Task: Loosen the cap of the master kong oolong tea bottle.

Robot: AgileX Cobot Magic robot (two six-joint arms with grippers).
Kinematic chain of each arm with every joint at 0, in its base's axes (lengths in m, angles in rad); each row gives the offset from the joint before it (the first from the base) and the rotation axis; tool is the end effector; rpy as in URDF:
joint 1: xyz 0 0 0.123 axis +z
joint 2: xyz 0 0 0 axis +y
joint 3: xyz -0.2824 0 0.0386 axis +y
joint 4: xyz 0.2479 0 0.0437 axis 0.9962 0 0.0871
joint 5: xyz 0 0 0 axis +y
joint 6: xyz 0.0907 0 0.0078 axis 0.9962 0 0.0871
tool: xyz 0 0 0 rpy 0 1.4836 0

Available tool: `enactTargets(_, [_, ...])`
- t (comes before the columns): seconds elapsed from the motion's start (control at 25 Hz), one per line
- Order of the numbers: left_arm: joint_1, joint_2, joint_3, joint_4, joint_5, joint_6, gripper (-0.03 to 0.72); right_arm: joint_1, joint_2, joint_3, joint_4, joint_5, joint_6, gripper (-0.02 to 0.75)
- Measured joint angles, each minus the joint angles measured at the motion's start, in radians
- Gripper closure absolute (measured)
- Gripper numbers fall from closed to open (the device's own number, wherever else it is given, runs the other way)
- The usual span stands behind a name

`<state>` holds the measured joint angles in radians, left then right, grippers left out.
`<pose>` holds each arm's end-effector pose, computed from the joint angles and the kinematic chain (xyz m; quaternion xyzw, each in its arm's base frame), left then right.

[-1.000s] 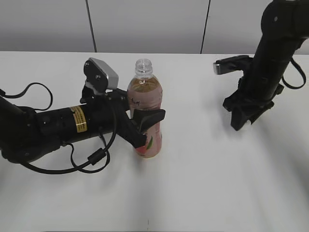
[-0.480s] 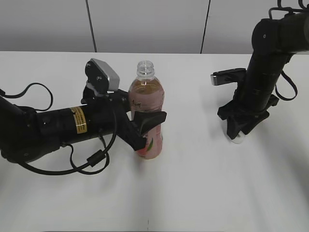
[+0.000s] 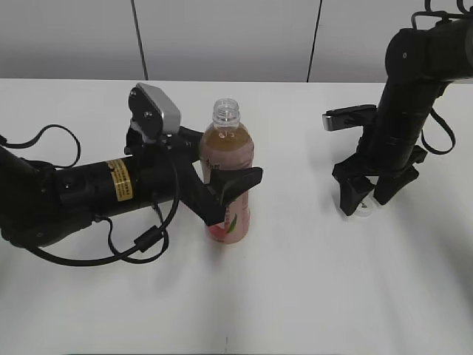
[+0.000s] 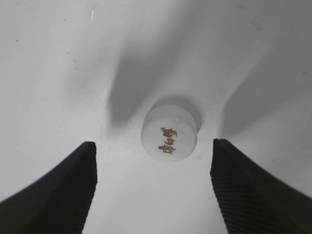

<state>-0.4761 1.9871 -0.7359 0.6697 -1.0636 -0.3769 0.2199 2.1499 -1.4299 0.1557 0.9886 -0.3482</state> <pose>0.2828 -0.2014 0.1280 0.3454 0.6842 -0.3586 0.5329 0.3857 0.0983 0.1175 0.2367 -0.9692 -0.0653 0.0211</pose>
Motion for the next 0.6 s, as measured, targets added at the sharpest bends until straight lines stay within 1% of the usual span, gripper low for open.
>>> enactTargets(0.12, [0.000, 0.000, 0.000, -0.002, -0.006, -0.009, 0.133, 0.000, 0.000, 0.000, 0.001, 0.004, 0.010, 0.184])
enactTargets(0.28, [0.000, 0.000, 0.003, 0.005, -0.007, -0.018, 0.124, 0.000, 0.000, 0.000, 0.002, 0.008, 0.014, 0.183])
enactTargets(0.4, [0.003, -0.002, 0.036, 0.005, -0.017, -0.019, 0.123, 0.000, -0.005, 0.000, 0.002, 0.011, 0.020, 0.183])
enactTargets(0.48, [0.017, -0.004, 0.072, 0.000, -0.037, -0.019, 0.123, 0.000, -0.023, 0.000, 0.002, 0.012, 0.023, 0.183])
enactTargets(0.6, [0.056, -0.004, 0.129, -0.007, -0.108, -0.019, 0.123, 0.000, -0.053, 0.000, 0.002, 0.015, 0.025, 0.183])
